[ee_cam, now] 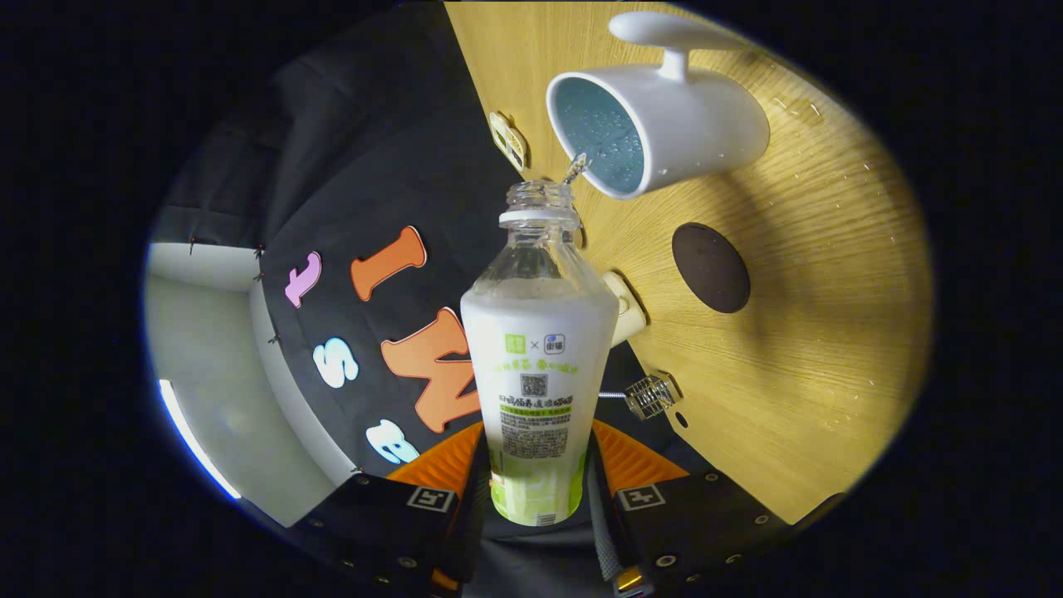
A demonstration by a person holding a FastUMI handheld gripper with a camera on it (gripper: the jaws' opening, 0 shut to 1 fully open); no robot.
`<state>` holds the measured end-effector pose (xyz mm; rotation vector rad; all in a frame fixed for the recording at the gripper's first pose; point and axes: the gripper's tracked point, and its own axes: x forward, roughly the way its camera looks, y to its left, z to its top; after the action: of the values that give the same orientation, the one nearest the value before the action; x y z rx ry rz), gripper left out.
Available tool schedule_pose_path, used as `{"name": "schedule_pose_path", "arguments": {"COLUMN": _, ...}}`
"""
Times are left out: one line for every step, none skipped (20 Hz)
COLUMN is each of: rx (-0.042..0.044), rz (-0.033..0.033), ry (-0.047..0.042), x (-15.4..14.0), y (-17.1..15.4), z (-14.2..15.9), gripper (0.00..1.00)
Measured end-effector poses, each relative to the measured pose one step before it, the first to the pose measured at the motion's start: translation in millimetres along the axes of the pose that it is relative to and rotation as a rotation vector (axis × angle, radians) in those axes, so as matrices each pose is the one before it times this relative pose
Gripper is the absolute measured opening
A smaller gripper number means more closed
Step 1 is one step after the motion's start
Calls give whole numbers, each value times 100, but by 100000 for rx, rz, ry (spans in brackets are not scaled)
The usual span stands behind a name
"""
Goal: Take the bottle from table, then pour the juice into the cup, finally place the bottle on the coaster
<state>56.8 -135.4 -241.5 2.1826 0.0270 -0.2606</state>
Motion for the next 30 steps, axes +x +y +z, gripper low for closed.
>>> {"name": "schedule_pose_path", "arguments": {"rx": 1526, "rz": 989, "ry": 268, "x": 66, "y": 114, "z": -21, "gripper": 56}}
{"name": "schedule_pose_path", "arguments": {"rx": 832, "rz": 708, "ry": 202, "x": -48, "y": 79, "z": -62, "gripper": 57}}
{"name": "schedule_pose_path", "arguments": {"rx": 373, "rz": 154, "ry": -38, "x": 86, "y": -41, "z": -37, "gripper": 57}}
{"name": "schedule_pose_path", "arguments": {"rx": 154, "rz": 75, "ry": -102, "x": 198, "y": 48, "z": -129, "gripper": 57}}
{"name": "schedule_pose_path", "arguments": {"rx": 395, "rz": 157, "ry": -238, "x": -277, "y": 94, "z": 78, "gripper": 57}}
{"name": "schedule_pose_path", "arguments": {"rx": 808, "rz": 699, "ry": -135, "x": 3, "y": 103, "z": 43, "gripper": 57}}
{"name": "schedule_pose_path", "arguments": {"rx": 1158, "rz": 933, "ry": -347, "x": -19, "y": 232, "z": 145, "gripper": 56}}
{"name": "schedule_pose_path", "arguments": {"rx": 1243, "rz": 1103, "ry": -118, "x": -54, "y": 143, "z": 137, "gripper": 56}}
{"name": "schedule_pose_path", "arguments": {"rx": 1090, "rz": 852, "ry": -395, "x": -154, "y": 105, "z": 223, "gripper": 56}}
{"name": "schedule_pose_path", "arguments": {"rx": 1004, "rz": 282, "ry": -9, "x": -21, "y": -17, "z": 100, "gripper": 56}}
{"name": "schedule_pose_path", "arguments": {"rx": 1694, "rz": -76, "ry": -333, "x": 24, "y": -97, "z": 105, "gripper": 56}}
{"name": "schedule_pose_path", "arguments": {"rx": 2159, "rz": 889, "ry": -773, "x": -7, "y": 347, "z": 247, "gripper": 57}}
{"name": "schedule_pose_path", "arguments": {"rx": 1391, "rz": 673, "ry": -362, "x": 52, "y": 169, "z": 154, "gripper": 56}}
{"name": "schedule_pose_path", "arguments": {"rx": 783, "rz": 688, "ry": -271, "x": -119, "y": 96, "z": 47, "gripper": 56}}
{"name": "schedule_pose_path", "arguments": {"rx": 167, "rz": 34, "ry": -220, "x": -52, "y": 50, "z": 102, "gripper": 56}}
{"name": "schedule_pose_path", "arguments": {"rx": 117, "rz": 477, "ry": -291, "x": -3, "y": 86, "z": 25, "gripper": 56}}
{"name": "schedule_pose_path", "arguments": {"rx": 389, "rz": 512, "ry": -7, "x": 12, "y": -2, "z": 92, "gripper": 56}}
{"name": "schedule_pose_path", "arguments": {"rx": 489, "rz": 728, "ry": -221, "x": -44, "y": 111, "z": 41, "gripper": 56}}
{"name": "schedule_pose_path", "arguments": {"rx": 529, "rz": 693, "ry": -85, "x": -8, "y": 116, "z": 26, "gripper": 56}}
{"name": "schedule_pose_path", "arguments": {"rx": 429, "rz": 471, "ry": -195, "x": -34, "y": 39, "z": 63, "gripper": 56}}
{"name": "schedule_pose_path", "arguments": {"rx": 179, "rz": 414, "ry": -32, "x": 30, "y": 23, "z": 45, "gripper": 56}}
{"name": "schedule_pose_path", "arguments": {"rx": 79, "rz": 397, "ry": -168, "x": -68, "y": -31, "z": 51, "gripper": 56}}
{"name": "schedule_pose_path", "arguments": {"rx": 425, "rz": 476, "ry": 222, "x": -25, "y": 105, "z": -87, "gripper": 56}}
{"name": "schedule_pose_path", "arguments": {"rx": 657, "rz": 598, "ry": 40, "x": 55, "y": 41, "z": -34, "gripper": 56}}
{"name": "schedule_pose_path", "arguments": {"rx": 754, "rz": 863, "ry": 411, "x": -31, "y": 201, "z": -191, "gripper": 56}}
{"name": "schedule_pose_path", "arguments": {"rx": 602, "rz": 420, "ry": -41, "x": 66, "y": 23, "z": -6, "gripper": 56}}
{"name": "schedule_pose_path", "arguments": {"rx": 181, "rz": 308, "ry": 370, "x": 122, "y": -13, "z": -136, "gripper": 56}}
{"name": "schedule_pose_path", "arguments": {"rx": 212, "rz": 611, "ry": 382, "x": 116, "y": 55, "z": -45, "gripper": 56}}
{"name": "schedule_pose_path", "arguments": {"rx": 746, "rz": 850, "ry": 651, "x": -90, "y": 93, "z": -108, "gripper": 56}}
{"name": "schedule_pose_path", "arguments": {"rx": 1001, "rz": 1081, "ry": 238, "x": 74, "y": 171, "z": -43, "gripper": 56}}
